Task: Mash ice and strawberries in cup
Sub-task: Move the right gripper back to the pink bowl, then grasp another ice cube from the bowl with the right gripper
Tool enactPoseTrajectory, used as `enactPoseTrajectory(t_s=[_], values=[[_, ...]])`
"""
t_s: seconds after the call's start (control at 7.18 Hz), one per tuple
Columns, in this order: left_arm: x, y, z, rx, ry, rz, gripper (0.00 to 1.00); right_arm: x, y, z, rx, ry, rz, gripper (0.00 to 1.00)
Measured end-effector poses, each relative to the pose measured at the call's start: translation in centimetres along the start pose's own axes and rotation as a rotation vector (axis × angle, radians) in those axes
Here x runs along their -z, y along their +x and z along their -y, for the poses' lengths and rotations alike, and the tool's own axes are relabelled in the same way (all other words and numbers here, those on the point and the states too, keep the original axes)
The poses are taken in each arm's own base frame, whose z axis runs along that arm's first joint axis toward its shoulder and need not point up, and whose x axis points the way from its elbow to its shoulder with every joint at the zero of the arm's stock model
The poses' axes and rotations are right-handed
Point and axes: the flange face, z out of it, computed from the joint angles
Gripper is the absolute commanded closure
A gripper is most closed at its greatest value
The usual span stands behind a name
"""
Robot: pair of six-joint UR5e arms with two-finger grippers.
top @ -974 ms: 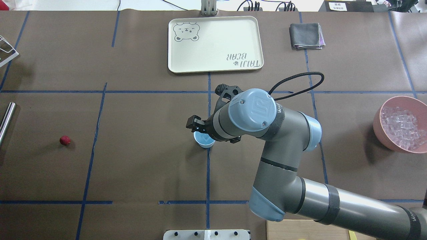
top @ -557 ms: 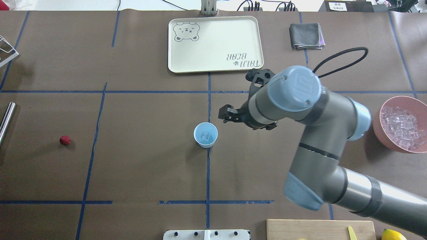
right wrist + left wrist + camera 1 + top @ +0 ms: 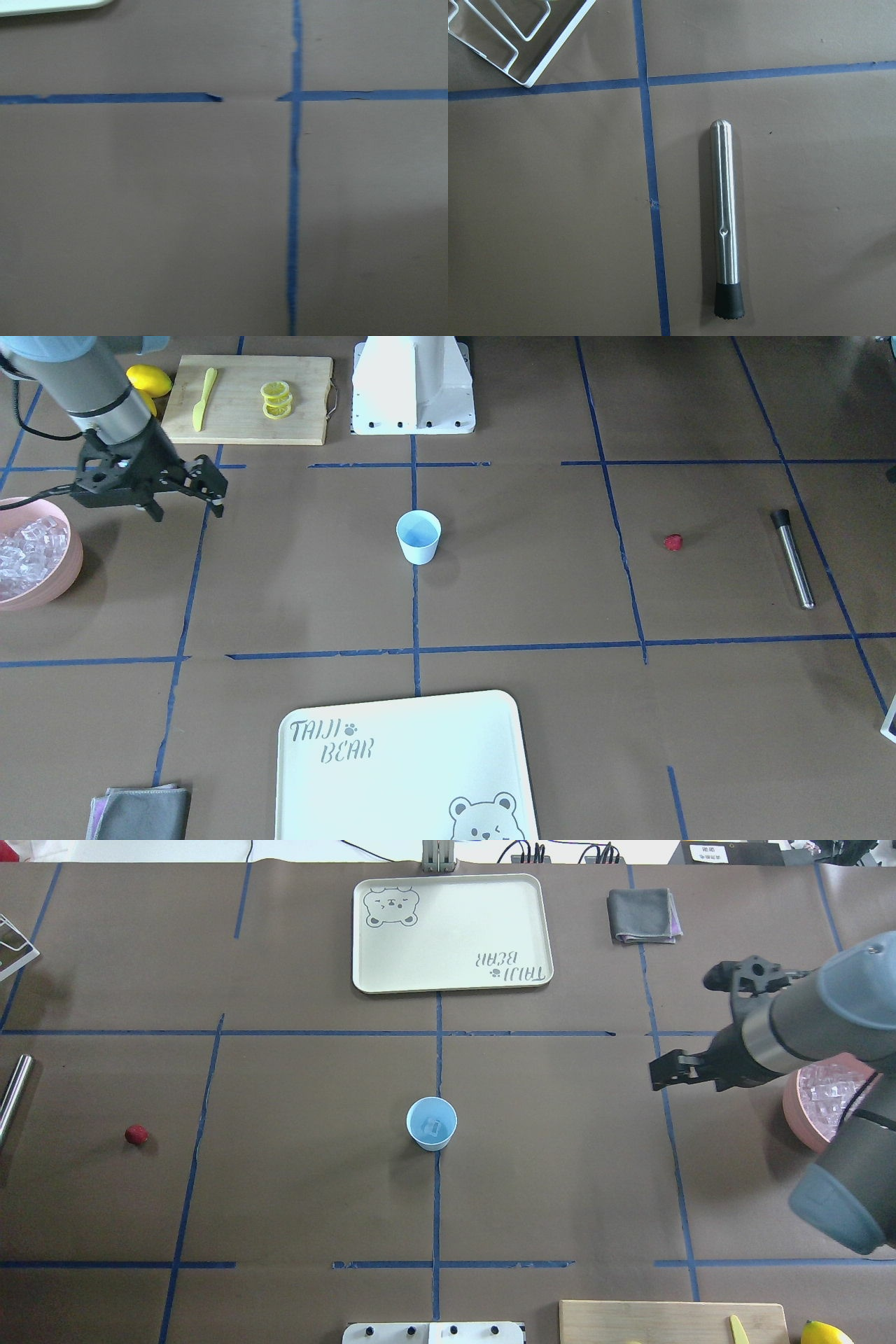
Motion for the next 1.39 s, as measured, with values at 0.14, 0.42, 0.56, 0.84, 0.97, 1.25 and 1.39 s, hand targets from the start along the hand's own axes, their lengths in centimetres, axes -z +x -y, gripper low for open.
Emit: enactPoseTrajectory(t_s=[0.14, 0.42, 0.56, 0.84, 0.97, 1.25, 1.39], values=[[0.1, 0.1, 0.0, -0.003, 0.002, 0.000, 0.00, -0.2, 5.4, -0.2, -0.005, 0.013, -0.033, 0.01], [0.3, 0.3, 0.0, -0.005, 0.005, 0.000, 0.00, -1.1, 13.6, -0.9, -0.057, 0.031, -0.084, 0.02], [0.3, 0.4, 0.0, -0.005, 0.006, 0.000, 0.00, -2.0, 16.2, -1.2, -0.085, 0.023, -0.114, 0.02], [0.3, 0.4, 0.0, -0.005, 0.006, 0.000, 0.00, -3.3, 20.8, -2.4, -0.099, -0.011, -0.173, 0.02], [0.3, 0.4, 0.0, -0.005, 0.006, 0.000, 0.00, -3.4, 22.1, -2.8, -0.098, -0.018, -0.186, 0.02], [0.3, 0.4, -0.1, -0.004, 0.005, 0.000, 0.00, -4.2, 23.5, -2.8, -0.102, -0.027, -0.198, 0.03], [0.3, 0.4, -0.1, -0.004, 0.005, 0.000, 0.00, -5.1, 24.1, -2.6, -0.099, -0.023, -0.194, 0.05]])
